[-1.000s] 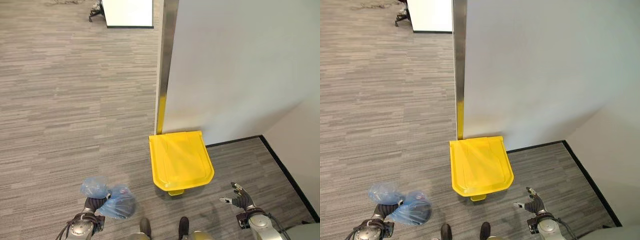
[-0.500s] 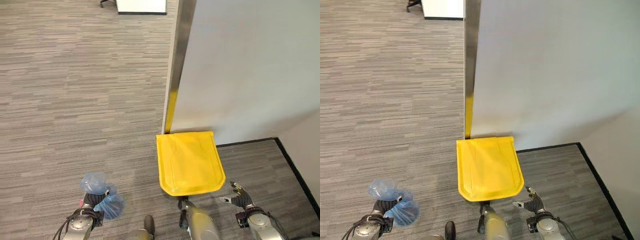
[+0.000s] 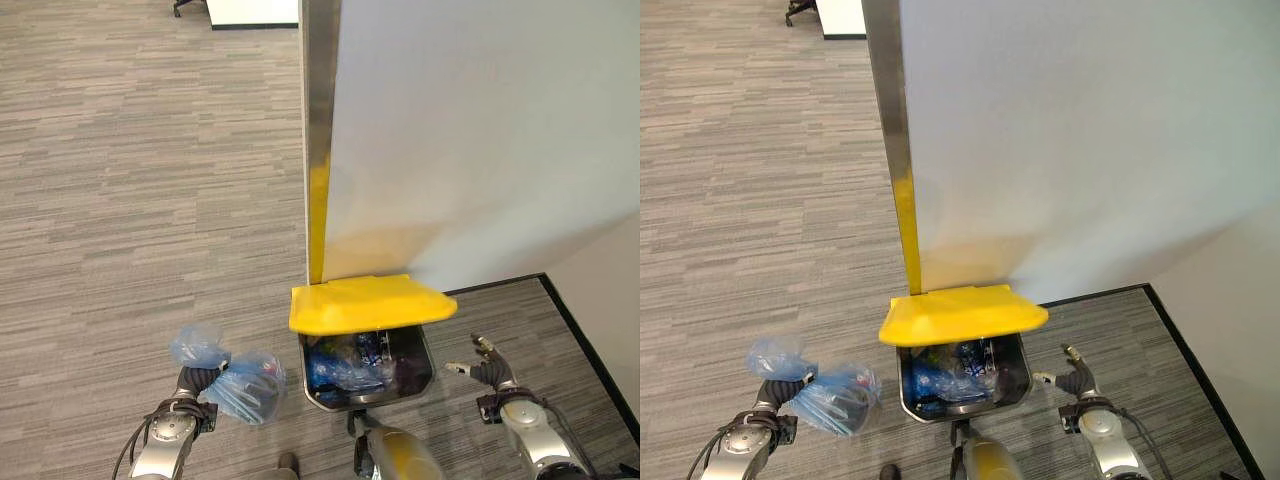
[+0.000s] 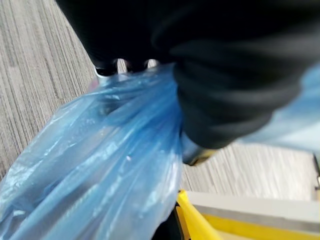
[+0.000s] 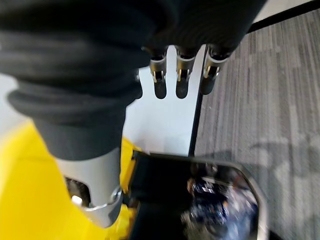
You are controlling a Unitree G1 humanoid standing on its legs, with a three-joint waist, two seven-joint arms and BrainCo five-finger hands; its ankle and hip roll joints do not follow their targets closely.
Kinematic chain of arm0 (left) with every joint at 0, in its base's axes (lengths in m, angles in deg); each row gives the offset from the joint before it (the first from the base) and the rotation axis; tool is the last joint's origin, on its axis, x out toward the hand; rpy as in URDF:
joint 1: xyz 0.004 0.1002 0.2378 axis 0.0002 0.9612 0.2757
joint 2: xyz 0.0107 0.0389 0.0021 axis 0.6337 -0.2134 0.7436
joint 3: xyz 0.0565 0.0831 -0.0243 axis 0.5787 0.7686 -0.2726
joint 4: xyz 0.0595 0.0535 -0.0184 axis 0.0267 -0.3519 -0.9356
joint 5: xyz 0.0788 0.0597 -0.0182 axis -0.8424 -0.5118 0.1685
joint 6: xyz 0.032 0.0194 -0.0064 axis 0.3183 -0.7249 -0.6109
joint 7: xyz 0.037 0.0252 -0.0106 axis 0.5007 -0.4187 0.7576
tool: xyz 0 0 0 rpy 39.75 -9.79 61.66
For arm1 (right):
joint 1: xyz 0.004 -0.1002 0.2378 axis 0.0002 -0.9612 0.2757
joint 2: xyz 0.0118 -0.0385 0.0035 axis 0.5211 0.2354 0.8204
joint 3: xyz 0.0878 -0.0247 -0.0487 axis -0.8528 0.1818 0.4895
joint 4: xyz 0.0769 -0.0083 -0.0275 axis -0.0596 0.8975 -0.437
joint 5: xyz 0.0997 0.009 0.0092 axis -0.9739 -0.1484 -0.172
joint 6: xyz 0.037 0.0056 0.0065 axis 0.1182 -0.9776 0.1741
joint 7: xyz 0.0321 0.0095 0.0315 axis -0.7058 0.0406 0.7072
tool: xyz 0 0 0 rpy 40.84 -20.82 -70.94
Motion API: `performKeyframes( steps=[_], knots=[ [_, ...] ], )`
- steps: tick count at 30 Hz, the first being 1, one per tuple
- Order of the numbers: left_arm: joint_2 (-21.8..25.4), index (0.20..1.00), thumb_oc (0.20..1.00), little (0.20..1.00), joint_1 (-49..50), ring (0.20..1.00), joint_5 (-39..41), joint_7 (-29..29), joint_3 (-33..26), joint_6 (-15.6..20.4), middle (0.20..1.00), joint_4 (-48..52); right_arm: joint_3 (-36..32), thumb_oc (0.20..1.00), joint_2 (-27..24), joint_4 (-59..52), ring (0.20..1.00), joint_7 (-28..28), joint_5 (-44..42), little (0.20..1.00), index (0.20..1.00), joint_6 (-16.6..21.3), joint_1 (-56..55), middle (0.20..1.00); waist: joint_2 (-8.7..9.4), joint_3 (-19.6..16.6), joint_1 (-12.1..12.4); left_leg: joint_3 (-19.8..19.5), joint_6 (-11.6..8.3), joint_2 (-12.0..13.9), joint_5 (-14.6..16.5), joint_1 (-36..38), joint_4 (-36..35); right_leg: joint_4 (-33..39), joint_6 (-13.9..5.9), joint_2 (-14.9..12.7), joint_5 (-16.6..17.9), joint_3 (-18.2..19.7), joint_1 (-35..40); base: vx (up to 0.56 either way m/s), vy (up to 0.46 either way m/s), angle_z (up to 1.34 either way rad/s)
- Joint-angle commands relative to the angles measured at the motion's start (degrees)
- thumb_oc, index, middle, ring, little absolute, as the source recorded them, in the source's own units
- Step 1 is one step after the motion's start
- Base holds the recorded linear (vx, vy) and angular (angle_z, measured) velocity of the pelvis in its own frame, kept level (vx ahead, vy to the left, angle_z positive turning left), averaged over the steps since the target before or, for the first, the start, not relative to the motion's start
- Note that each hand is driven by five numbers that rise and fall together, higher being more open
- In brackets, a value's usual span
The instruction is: Gather garbage on tea table into small bin, then transfer packed bag to large trash can.
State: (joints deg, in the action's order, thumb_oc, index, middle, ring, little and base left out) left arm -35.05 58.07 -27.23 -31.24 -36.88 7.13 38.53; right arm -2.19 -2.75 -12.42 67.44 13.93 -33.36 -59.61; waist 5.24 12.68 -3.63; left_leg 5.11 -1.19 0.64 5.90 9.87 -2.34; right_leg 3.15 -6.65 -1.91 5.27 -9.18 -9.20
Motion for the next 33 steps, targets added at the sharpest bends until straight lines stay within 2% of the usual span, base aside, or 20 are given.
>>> performKeyframes(
  steps=[1, 12, 16, 19, 24, 27, 33],
  knots=[
    [2.67, 0.2, 0.2, 0.2, 1.71, 0.2, 0.2, -0.01, 0.37, 2.88, 0.2, 3.39, 1.23, 1.0, 0.33, -0.49, 1.0, 0.55, 0.9, 1.0, 1.0, 1.18, 1.77, 1.0, 0.62, -1.42, 0.82, -1.51, 3.34, -6.95, 9.84, -0.37, 7.6, -0.2, -4.51, -2.47, 6.45, -1.24, -5.52, 0.0, 0.0, 0.0],
    [4.12, 0.2, 0.2, 0.2, -2.18, 0.2, -0.51, -1.22, 4.94, 3.44, 0.2, 4.41, 12.48, 1.0, 1.75, -3.18, 1.0, 3.92, 1.91, 1.0, 1.0, 1.59, 12.22, 1.0, 0.66, 0.95, 3.61, -3.08, 3.7, -7.7, 11.4, -3.39, 11.54, -0.95, -3.16, -4.62, 5.95, -3.09, -6.69, 0.0, -0.015, 0.12],
    [5.81, 0.2, 0.2, 0.2, -7.83, 0.2, 2.13, -0.26, 9.36, 5.65, 0.2, 5.79, 17.7, 1.0, 1.91, -2.38, 1.0, 1.99, 0.48, 1.0, 1.0, 2.2, 26.52, 1.0, 0.45, 3.32, 6.1, -3.65, 3.37, -7.76, 11.16, -8.15, 14.56, -1.76, -2.96, -5.68, 6.09, -3.54, -9.03, -0.09, -0.052, 0.26],
    [6.57, 0.2, 0.2, 0.2, -10.31, 0.2, 4.29, -0.82, 12.86, 7.12, 0.2, 9.08, 19.35, 1.0, 0.7, 0.81, 1.0, 0.42, -0.25, 1.0, 1.0, 1.82, 35.75, 1.0, 1.11, 3.19, 6.82, -3.59, 3.24, -7.65, 10.85, -8.86, 14.6, -1.8, -2.92, -5.54, 6.44, -3.17, -9.59, -0.03, -0.053, 0.18],
    [6.97, 0.2, 0.2, 0.2, -12.73, 0.2, 5.01, -2.4, 16.78, 7.55, 0.2, 11.91, 17.96, 1.0, 0.69, 5.45, 1.0, -0.3, -4.79, 1.0, 1.0, 1.87, 40.23, 1.0, 1.85, 3.07, 6.63, -3.16, 3.28, -7.58, 10.88, -8.4, 14.03, -1.39, -3.22, -5.18, 7.09, -2.96, -9.51, -0.02, -0.022, -0.04],
    [7.45, 0.2, 0.2, 0.2, -16.81, 0.2, 4.87, -3.84, 21.29, 8.03, 0.2, 15.12, 16.96, 1.0, -0.18, 9.4, 1.0, -1.32, -7.4, 1.0, 1.0, 1.91, 44.61, 1.0, 2.28, 3.62, 5.88, -2.51, 3.33, -7.7, 11.17, -8.53, 14.44, -1.4, -3.52, -4.97, 7.52, -2.39, -9.74, -0.06, -0.017, -0.03],
    [6.97, 0.2, 0.2, 0.2, -25.64, 0.2, 4.02, -3.43, 27.2, 8.73, 0.2, 17.12, 18.38, 1.0, -2.12, 10.23, 1.0, -1.91, -7.83, 1.0, 1.0, 1.92, 50.08, 1.0, 2.64, 4.53, 4.41, -1.08, 3.47, -7.88, 11.49, -9.38, 15.28, -2.11, -3.73, -4.89, 7.85, -1.37, -10.95, -0.06, 0.0, -0.12]
  ],
)
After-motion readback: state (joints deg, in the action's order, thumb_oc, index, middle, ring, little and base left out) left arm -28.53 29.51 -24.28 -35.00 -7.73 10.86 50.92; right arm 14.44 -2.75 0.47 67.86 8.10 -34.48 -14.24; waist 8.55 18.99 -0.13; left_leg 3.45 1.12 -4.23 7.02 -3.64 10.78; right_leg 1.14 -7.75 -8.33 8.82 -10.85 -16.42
